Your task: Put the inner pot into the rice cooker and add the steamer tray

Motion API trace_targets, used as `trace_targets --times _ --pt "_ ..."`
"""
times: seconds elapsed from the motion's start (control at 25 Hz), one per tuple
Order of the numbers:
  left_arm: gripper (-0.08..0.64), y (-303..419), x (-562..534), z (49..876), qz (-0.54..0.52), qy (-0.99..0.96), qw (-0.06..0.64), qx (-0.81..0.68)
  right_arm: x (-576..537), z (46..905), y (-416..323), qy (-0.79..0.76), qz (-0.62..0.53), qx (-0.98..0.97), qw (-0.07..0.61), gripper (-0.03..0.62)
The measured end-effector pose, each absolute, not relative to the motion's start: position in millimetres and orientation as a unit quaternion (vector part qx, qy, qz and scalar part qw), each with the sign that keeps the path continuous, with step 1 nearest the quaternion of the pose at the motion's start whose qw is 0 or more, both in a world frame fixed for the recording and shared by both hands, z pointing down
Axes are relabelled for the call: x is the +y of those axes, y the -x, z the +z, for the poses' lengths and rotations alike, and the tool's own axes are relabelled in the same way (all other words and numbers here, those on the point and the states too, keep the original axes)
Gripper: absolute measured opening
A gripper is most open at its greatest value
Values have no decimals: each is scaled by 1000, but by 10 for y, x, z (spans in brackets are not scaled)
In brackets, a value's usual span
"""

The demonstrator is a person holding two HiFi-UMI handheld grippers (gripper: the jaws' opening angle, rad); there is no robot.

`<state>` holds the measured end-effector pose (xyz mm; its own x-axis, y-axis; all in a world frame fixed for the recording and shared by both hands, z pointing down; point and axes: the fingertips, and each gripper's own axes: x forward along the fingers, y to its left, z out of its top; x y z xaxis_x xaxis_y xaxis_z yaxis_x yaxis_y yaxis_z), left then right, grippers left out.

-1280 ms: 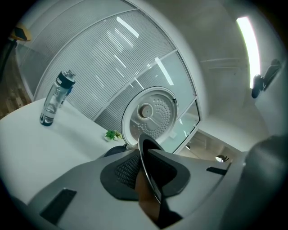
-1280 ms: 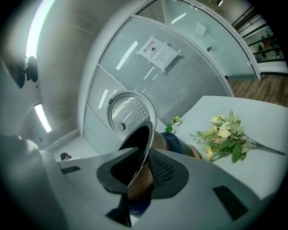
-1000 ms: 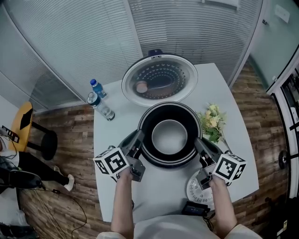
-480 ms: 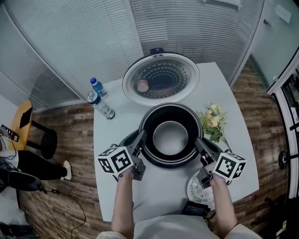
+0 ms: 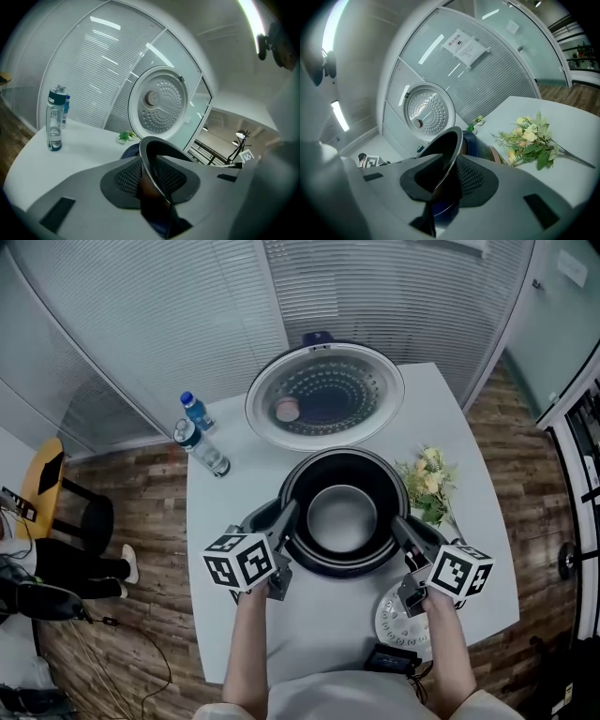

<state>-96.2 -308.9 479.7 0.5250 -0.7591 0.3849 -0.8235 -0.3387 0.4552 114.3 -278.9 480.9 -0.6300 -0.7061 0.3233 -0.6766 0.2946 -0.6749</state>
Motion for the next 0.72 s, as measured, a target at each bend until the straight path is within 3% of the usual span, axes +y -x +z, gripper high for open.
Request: trace_targets --times 0.28,0.72 --pt "118 969 -3093 4984 156 -809 256 -506 -2818 4819 -1086 439 -361 822 -37 100" --pt "137 962 -3066 5038 208 -807 215 -510 -2788 4875 -1055 458 -299 829 -117 124"
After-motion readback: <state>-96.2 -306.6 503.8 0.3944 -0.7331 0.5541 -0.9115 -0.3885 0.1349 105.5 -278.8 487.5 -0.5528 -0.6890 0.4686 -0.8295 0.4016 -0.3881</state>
